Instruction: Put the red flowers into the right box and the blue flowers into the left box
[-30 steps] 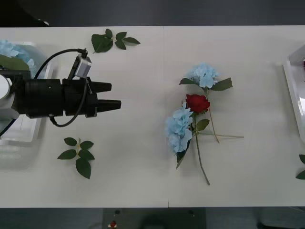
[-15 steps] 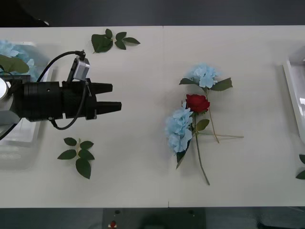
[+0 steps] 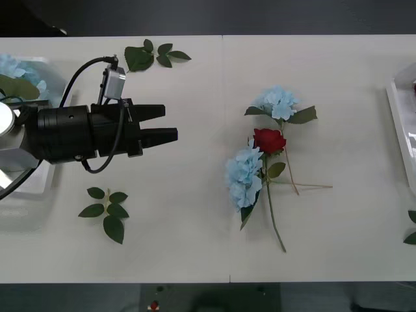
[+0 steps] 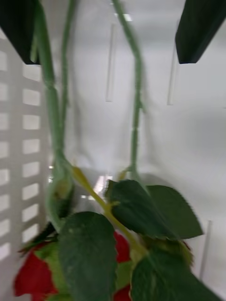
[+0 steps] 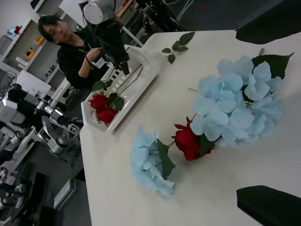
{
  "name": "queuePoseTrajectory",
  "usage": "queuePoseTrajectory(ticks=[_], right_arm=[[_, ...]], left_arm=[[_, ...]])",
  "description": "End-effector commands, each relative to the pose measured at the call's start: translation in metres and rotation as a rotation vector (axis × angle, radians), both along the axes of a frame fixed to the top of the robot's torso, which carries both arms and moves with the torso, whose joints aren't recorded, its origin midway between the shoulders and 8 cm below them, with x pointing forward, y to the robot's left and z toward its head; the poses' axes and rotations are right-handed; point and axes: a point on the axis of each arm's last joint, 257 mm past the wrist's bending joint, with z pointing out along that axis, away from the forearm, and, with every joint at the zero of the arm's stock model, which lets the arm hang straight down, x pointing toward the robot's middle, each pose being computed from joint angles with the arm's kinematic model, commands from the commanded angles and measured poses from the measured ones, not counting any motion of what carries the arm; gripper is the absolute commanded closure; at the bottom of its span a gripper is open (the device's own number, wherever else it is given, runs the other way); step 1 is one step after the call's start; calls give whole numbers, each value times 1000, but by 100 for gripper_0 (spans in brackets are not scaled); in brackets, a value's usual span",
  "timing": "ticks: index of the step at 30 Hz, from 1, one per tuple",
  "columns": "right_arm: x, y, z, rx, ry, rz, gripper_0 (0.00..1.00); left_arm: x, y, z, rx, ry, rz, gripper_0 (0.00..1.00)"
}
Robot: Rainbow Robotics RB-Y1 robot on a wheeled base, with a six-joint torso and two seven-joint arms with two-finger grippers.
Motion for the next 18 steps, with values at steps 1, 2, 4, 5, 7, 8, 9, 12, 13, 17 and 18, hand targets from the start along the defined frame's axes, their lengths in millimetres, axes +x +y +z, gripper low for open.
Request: queuePoseTrajectory(ticks=[1, 2, 4, 5, 7, 8, 9, 12, 13, 17, 18], right_arm=[[20, 20, 41, 44, -37, 52, 0], [22, 23, 47, 57, -38, 61, 0], [26, 34, 62, 105, -38, 86, 0], [27, 38, 68, 128, -37, 95, 0], [29, 40, 91, 145, -44, 112, 0], [29, 38, 99, 139, -44, 115, 0], [29, 35, 107, 132, -44, 117, 0], [27, 26, 131, 114, -48, 120, 0], [27, 24, 138, 108, -50, 122, 0], [30, 56, 156, 149, -20, 219, 0], [31, 69, 159, 161, -11, 252, 0]], left_arm=[[-1, -4, 13, -30, -16, 3, 13], [0, -4, 13, -30, -13, 4, 13], [0, -3, 12, -33, -8, 8, 13], [1, -3, 13, -34, -7, 11, 13], [1, -3, 13, -35, -4, 11, 13], [1, -3, 13, -36, -4, 11, 13], [1, -3, 13, -36, -3, 11, 13], [2, -3, 13, -38, 2, 12, 13], [1, -2, 12, -39, 6, 13, 13], [1, -2, 13, -40, 9, 13, 13], [1, -3, 14, -41, 8, 12, 13]])
